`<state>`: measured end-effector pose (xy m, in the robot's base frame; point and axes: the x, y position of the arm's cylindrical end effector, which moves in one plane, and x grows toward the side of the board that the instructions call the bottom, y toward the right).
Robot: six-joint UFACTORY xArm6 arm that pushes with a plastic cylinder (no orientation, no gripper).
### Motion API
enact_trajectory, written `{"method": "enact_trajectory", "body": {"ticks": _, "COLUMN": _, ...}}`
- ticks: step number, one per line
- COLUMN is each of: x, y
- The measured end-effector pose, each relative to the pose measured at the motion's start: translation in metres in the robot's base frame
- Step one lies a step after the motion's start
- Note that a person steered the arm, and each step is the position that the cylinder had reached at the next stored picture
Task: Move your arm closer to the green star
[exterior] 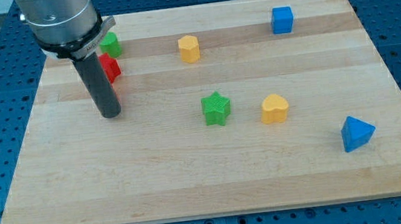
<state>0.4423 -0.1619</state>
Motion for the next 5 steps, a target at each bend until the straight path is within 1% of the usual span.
{"method": "enact_trajectory", "body": {"ticks": 1, "x": 0.006, "y": 0.004}}
{"method": "enact_trajectory", "body": {"ticks": 3, "x": 0.005, "y": 0.015}}
{"method": "enact_trajectory", "body": {"ticks": 4, "x": -0.015, "y": 0.083}}
{"method": "enact_trajectory", "body": {"ticks": 5, "x": -0.066, "y": 0.136}}
